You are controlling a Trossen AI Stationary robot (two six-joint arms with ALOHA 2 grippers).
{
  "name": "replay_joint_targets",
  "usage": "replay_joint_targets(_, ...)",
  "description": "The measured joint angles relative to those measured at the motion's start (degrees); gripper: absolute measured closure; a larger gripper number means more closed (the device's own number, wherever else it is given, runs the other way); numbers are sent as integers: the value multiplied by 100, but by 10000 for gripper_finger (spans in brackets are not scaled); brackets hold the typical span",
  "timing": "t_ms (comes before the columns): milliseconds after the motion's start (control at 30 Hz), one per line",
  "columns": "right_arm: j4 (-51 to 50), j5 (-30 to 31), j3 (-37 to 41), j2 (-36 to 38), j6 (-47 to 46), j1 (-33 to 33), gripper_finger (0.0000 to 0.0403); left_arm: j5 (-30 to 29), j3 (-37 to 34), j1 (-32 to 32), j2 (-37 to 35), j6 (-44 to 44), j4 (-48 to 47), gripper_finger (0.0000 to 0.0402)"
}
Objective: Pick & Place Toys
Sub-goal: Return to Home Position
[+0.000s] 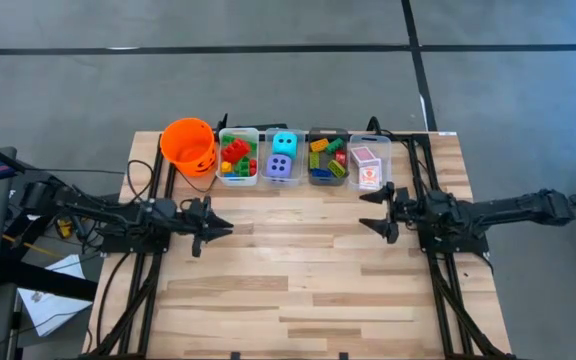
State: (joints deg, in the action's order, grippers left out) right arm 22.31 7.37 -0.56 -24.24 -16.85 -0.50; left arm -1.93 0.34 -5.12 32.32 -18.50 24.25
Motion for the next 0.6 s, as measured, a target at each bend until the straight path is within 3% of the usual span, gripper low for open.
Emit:
replay_joint_targets(200, 446, 1, 0, -58, -12, 29, 13, 39, 2, -115, -2, -130, -395, 321)
replay_joint_targets(600, 323, 8, 2, -60, -14, 25, 13, -70, 0, -138, -2, -42, -1024, 321)
